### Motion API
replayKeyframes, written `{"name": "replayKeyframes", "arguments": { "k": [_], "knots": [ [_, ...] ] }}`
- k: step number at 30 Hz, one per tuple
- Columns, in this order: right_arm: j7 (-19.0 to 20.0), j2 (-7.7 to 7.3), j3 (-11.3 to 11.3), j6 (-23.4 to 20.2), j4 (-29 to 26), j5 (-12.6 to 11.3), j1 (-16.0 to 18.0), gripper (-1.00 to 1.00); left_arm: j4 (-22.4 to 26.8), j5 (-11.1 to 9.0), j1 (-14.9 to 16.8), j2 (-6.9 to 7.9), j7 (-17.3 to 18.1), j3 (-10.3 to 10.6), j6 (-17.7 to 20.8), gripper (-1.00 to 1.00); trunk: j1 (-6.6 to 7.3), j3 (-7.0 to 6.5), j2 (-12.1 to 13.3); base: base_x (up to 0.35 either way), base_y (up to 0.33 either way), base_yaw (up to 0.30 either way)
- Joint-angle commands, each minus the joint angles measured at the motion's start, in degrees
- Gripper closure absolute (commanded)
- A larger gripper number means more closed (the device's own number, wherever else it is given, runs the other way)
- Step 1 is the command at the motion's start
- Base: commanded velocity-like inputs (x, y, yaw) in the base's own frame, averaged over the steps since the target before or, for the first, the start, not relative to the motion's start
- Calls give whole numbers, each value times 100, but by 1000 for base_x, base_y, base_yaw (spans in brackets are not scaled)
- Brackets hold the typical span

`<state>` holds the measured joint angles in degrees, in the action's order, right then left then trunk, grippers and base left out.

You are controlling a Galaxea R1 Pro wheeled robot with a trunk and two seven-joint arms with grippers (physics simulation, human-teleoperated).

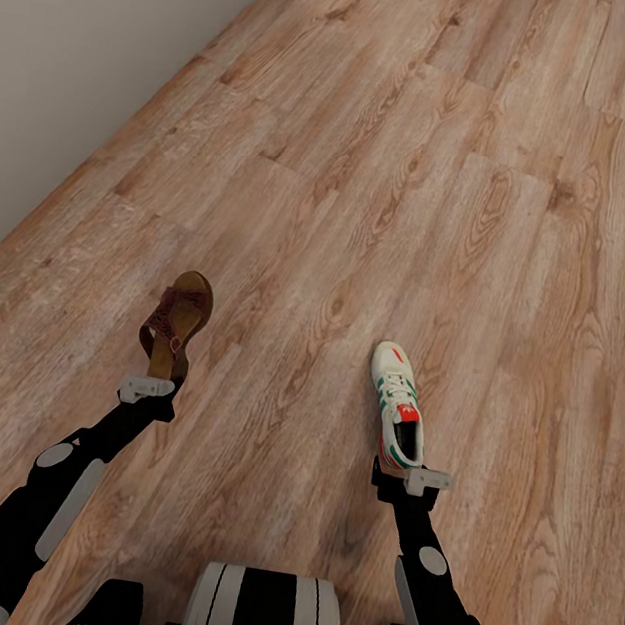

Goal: Pick up the two gym shoes and the two sandals from the corridor floor and place them onto the hallstand (shoe rack) in the corridor, making sure they are on the rack and not on the floor. Arrange them so the two gym shoes are next to each other and the two sandals are next to each other.

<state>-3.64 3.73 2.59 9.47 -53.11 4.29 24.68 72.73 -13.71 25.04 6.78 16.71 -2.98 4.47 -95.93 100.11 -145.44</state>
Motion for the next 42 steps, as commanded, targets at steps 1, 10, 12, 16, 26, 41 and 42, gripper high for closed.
{"name": "replayKeyframes", "arguments": {
  "k": [1, 10, 12, 16, 26, 41, 42],
  "knots": [
    [-14, 5, 12, 15, 2, 45, 2, -100, 4, -56, 1, -1, 26, -9, 46, 100, 0, 2, -1, 24, 0, 0],
    [-14, 5, 6, 11, 2, 45, 2, -100, 4, -60, 1, -1, 26, -6, 46, 100, 0, 2, -1, 5, 0, 0],
    [-14, 5, 5, 13, 2, 45, 2, -100, 4, -61, 1, -1, 26, -5, 46, 100, 0, 2, -1, 0, 0, 0],
    [-14, 5, 9, 12, 2, 45, 2, -100, 4, -61, 1, -1, 26, -2, 46, 100, 0, 2, -1, 0, 0, 0],
    [-14, 5, 11, 13, 2, 45, 2, -100, 4, -61, 1, -1, 26, -1, 46, 100, 0, 2, -1, 70, 0, 0],
    [-15, 5, 13, 13, 2, 45, 2, 100, 4, -61, 1, -1, 26, -2, 46, 100, 0, 2, -1, 1, 0, 0],
    [-14, 5, 13, 13, 2, 45, 2, 100, 4, -61, 1, -1, 26, -1, 46, 100, 0, 2, -1, 0, 0, 0]
  ]
}}
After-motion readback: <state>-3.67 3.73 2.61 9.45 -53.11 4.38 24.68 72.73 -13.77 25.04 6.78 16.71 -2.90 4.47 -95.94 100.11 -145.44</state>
